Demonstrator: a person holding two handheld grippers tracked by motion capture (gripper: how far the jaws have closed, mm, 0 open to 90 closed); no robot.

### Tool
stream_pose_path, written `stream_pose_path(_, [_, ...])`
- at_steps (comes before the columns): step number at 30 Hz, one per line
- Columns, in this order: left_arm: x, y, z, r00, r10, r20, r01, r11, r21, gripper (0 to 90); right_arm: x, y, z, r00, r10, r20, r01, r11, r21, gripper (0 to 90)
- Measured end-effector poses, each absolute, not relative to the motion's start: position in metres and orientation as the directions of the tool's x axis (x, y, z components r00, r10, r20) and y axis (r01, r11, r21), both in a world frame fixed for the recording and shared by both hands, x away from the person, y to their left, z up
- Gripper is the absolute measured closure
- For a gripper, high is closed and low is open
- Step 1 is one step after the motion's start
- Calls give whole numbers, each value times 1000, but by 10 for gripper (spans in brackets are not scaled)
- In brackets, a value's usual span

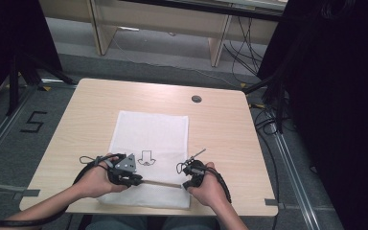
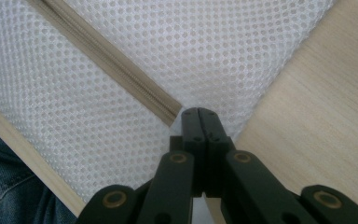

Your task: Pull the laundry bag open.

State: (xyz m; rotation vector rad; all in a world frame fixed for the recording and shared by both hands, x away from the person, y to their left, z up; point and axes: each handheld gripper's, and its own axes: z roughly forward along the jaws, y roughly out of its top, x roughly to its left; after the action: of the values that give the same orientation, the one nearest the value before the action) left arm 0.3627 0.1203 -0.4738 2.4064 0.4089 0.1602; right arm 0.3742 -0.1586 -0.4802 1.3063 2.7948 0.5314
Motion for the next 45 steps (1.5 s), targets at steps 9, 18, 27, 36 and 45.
stream_pose_path(9, [362,145,-473,921,387,-45,316,-674,667,820,374,-158,-480,-653,746,130,742,597,303,900])
stream_pose_path(18, [359,151,-474,917,399,-33,319,-678,662,820,374,-158,-480,-654,746,124,741,599,304,900])
stream_pose_path(27, [357,165,-472,921,390,-15,306,-697,649,820,373,-157,-480,-649,751,122,745,594,303,900])
stream_pose_path(36, [353,182,-476,887,458,-57,370,-633,680,820,374,-158,-480,-646,752,132,749,591,300,900])
stream_pose_path(45, [352,208,-475,858,514,4,387,-652,652,820,374,-158,-480,-648,751,126,746,595,299,900])
